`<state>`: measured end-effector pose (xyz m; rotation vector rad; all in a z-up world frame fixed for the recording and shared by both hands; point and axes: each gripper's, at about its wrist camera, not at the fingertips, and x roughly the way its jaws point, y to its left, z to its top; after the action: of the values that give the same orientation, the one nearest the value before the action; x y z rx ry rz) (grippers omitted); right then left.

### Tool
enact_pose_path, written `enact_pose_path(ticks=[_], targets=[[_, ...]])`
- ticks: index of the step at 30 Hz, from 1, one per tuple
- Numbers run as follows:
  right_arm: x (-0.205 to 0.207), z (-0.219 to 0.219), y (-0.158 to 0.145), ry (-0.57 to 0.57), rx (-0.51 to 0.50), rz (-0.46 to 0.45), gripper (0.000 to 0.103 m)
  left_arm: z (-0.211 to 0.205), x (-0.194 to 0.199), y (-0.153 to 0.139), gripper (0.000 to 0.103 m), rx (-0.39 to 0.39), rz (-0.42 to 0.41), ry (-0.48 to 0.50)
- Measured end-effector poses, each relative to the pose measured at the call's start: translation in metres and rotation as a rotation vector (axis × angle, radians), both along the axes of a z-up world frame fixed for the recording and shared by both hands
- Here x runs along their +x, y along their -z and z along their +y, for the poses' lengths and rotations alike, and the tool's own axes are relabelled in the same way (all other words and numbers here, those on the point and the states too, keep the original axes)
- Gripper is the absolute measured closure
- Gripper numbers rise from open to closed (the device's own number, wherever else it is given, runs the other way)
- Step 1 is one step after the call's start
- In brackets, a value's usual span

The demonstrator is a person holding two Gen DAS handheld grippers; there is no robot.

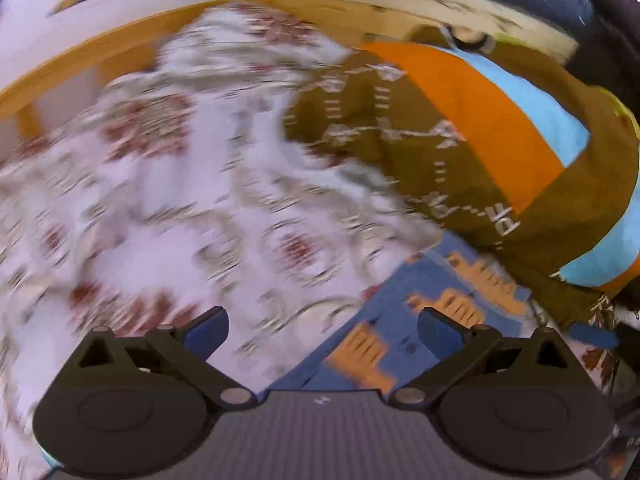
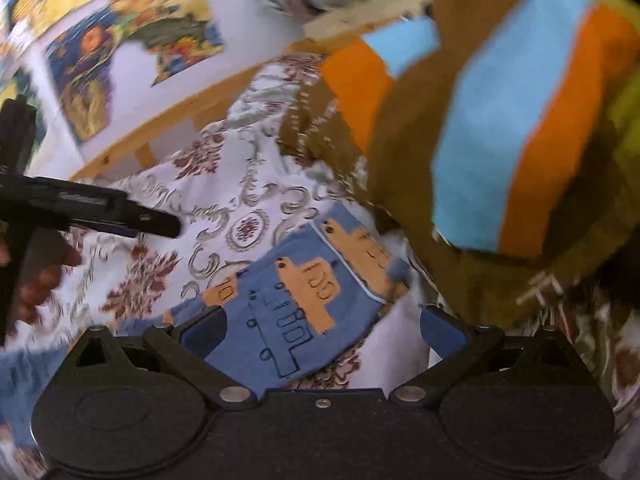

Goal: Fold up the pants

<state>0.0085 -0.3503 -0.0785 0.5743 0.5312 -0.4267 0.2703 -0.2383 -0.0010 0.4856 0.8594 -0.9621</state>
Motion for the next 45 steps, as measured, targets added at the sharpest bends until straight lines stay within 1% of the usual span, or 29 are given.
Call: enact_pose_path(ticks=[2, 5, 8, 11, 14, 16, 18, 19, 20, 22, 24, 27, 30, 34, 37, 39, 41, 43, 45], targets=[[0.001, -0.011, 0.006, 0.024, 0.065, -0.02, 0.001, -0.033, -0.006, 0.01, 0.0, 0.022, 0.011, 0.072], [0.004, -0.028, 0.016, 0.059, 0.158, -0.056, 0.001, -0.079, -0.013, 0.026, 0.0, 0.086, 0.024, 0.189], [0.004, -0.036, 0.022, 0.074, 0.222, -0.091, 0.001, -0.108, -0.021, 0.041, 0.0, 0.143, 0.0, 0.298], [0.004, -0.039, 0.026, 0.085, 0.252, -0.127, 0.001, -0.13, -0.026, 0.052, 0.0, 0.183, -0.023, 0.389], [0.007, -0.043, 0.031, 0.108, 0.278, -0.13, 0.01, -0.149, -0.026, 0.065, 0.0, 0.224, -0.058, 0.439], [0.007, -0.046, 0.034, 0.133, 0.297, -0.143, 0.013, -0.161, -0.022, 0.074, 0.0, 0.257, -0.07, 0.452], [0.008, -0.05, 0.037, 0.161, 0.313, -0.144, 0.02, -0.168, -0.02, 0.084, 0.0, 0.281, -0.071, 0.462], [0.008, -0.052, 0.039, 0.178, 0.322, -0.141, 0.022, -0.171, -0.02, 0.088, 0.0, 0.288, -0.067, 0.465], [0.008, -0.053, 0.041, 0.193, 0.331, -0.14, 0.026, -0.172, -0.02, 0.092, 0.0, 0.288, -0.062, 0.469], [0.009, -0.056, 0.044, 0.229, 0.34, -0.139, 0.037, -0.173, -0.021, 0.097, 0.0, 0.278, -0.059, 0.471], [0.01, -0.056, 0.044, 0.246, 0.328, -0.121, 0.065, -0.172, -0.021, 0.099, 0.0, 0.269, -0.058, 0.469], [0.012, -0.054, 0.043, 0.239, 0.312, -0.094, 0.085, -0.168, -0.019, 0.101, 0.0, 0.264, -0.043, 0.446], [0.014, -0.052, 0.041, 0.234, 0.292, -0.085, 0.088, -0.164, -0.016, 0.103, 0.0, 0.261, -0.031, 0.423], [0.015, -0.051, 0.04, 0.235, 0.276, -0.075, 0.088, -0.162, -0.011, 0.101, 0.0, 0.273, -0.01, 0.396], [0.016, -0.047, 0.037, 0.225, 0.237, -0.063, 0.089, -0.166, -0.002, 0.092, 0.0, 0.29, 0.04, 0.356], [0.017, -0.044, 0.034, 0.217, 0.206, -0.052, 0.089, -0.167, 0.006, 0.084, 0.0, 0.3, 0.091, 0.294], [0.02, -0.039, 0.032, 0.204, 0.165, -0.038, 0.088, -0.171, 0.014, 0.076, 0.0, 0.328, 0.126, 0.209], [0.024, -0.032, 0.027, 0.18, 0.101, -0.02, 0.089, -0.175, 0.018, 0.068, 0.001, 0.35, 0.17, 0.135], [0.03, -0.022, 0.021, 0.146, 0.027, 0.007, 0.089, -0.177, 0.019, 0.063, 0.001, 0.361, 0.236, 0.099]])
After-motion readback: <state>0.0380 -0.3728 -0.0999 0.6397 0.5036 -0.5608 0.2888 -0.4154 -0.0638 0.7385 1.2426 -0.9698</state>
